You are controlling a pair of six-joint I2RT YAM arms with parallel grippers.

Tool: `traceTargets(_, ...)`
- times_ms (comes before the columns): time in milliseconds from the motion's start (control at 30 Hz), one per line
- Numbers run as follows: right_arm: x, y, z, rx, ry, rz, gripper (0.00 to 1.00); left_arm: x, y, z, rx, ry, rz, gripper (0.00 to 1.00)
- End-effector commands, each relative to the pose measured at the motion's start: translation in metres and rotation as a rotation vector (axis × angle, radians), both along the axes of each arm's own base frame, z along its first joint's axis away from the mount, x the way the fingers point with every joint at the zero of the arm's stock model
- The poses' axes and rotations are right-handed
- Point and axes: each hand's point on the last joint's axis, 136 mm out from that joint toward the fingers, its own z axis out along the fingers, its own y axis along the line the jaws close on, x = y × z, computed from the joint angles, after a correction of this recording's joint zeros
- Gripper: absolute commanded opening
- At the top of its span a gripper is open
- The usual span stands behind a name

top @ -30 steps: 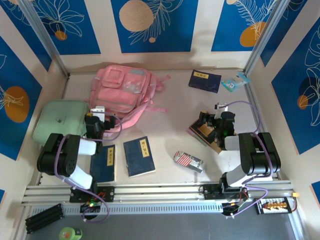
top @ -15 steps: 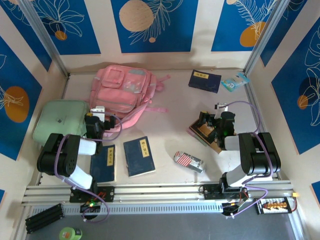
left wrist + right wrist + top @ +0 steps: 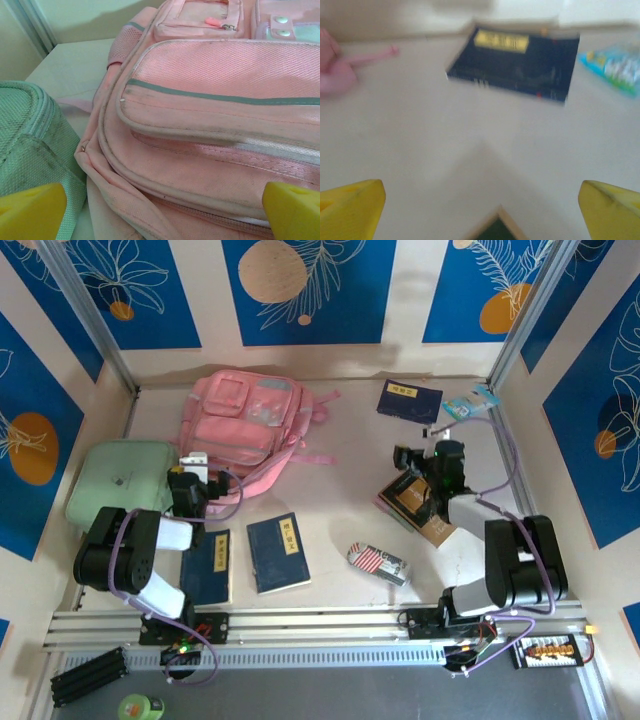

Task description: Pack books, pencil case, and school supplies into a backpack

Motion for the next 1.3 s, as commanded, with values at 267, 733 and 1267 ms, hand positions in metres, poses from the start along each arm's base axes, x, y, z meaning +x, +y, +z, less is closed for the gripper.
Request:
traceTargets(267, 0.017, 0.132, 0.027, 0.411, 0.371, 0.156, 0.99, -0.007, -0.008, 0.051, 0.004, -0.049, -0.055, 1.0)
traceTargets(733, 0.097, 0.28, -0.045, 0.777, 0.751, 0.262, 0.79, -0.028, -0.037, 0.09, -0.538, 0.121, 0.004, 1.0)
traceTargets(1267, 0.13, 0.31, -0.077, 0.733, 0.768, 0.3, 0.16, 0.008, -0.075, 0.036, -0.758, 0.337, -0.036, 1.0)
